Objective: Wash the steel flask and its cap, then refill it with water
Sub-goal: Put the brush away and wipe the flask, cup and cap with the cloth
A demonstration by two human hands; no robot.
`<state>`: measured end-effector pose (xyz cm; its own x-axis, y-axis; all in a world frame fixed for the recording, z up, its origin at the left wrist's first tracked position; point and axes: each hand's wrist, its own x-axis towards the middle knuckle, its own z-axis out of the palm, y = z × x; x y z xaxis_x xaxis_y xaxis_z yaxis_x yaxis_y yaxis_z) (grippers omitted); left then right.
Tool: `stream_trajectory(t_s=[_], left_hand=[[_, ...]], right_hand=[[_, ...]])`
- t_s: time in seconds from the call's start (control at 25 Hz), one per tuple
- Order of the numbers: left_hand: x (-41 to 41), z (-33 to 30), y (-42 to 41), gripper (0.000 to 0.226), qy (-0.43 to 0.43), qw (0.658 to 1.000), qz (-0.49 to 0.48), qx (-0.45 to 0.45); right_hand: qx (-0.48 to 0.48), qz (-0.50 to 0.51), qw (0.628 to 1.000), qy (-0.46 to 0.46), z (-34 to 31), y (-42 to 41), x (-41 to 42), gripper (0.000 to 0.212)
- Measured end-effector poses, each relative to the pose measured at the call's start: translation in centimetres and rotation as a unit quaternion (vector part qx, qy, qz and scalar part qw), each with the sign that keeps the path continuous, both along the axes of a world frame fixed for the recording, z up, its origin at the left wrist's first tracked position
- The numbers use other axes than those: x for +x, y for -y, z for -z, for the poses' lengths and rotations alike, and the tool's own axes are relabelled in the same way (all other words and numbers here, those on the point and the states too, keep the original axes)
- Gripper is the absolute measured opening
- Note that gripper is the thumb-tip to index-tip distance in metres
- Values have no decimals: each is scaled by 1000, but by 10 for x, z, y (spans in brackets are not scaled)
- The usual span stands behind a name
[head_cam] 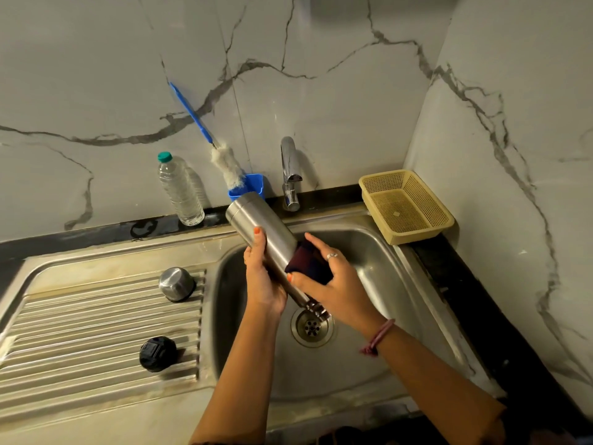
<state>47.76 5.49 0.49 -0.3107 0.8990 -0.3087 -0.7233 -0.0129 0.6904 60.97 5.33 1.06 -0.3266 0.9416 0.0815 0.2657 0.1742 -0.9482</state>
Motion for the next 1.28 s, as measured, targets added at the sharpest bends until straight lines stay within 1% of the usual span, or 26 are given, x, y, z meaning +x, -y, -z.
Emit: stream_trajectory(t_s=[0.04,0.16,0.28,0.32,0.4,0.44,0.52,0.6,0.68,0.76,0.84,0.96,1.08,1.16,1.28], left_hand=[[2,-1,2,81,-2,1000,16,14],[14,-2,11,59,-35,996,68,48],[19,-4,18,45,-77,991,102,42],[19,-4,18,45,-83,990,105,37],[15,-6,15,46,-88,991,97,32],[15,-7,15,47,-85,991,92,35],[14,-9,13,51,-67,994,79,38],[13,-8,11,52,-31,997,52,46],[10,-6,8,48,4,999,23,48],[6,-4,7,46,24,999,7,26],[6,-3,8,52,14,1000,10,10],[10,-2,8,69,-21,1000,2,14],[12,-3,3,65,-29,999,13,36],[14,-1,5,68,-43,996,48,54],[17,4,8,61,-75,992,84,56]], right_hand=[[-9,-1,1000,-6,-5,-5,-5,75],[-21,16,999,-46,-23,-27,-21,66],[-6,24,996,-82,-48,-49,-28,45],[0,21,996,-88,-53,-54,-28,41],[4,5,996,-88,-54,-55,-27,43],[9,-4,997,-77,-51,-51,-25,47],[27,-11,999,-27,-36,-40,-19,66],[28,-6,999,16,-19,-25,-10,75],[20,-2,999,36,-1,-6,0,77],[18,0,999,45,13,12,8,80],[17,-2,999,43,19,22,13,81],[14,2,999,37,10,14,11,77],[-2,6,1000,10,-14,-7,-1,71],[-10,3,999,-37,-35,-23,-9,59],[0,0,997,-74,-63,-47,-16,42]])
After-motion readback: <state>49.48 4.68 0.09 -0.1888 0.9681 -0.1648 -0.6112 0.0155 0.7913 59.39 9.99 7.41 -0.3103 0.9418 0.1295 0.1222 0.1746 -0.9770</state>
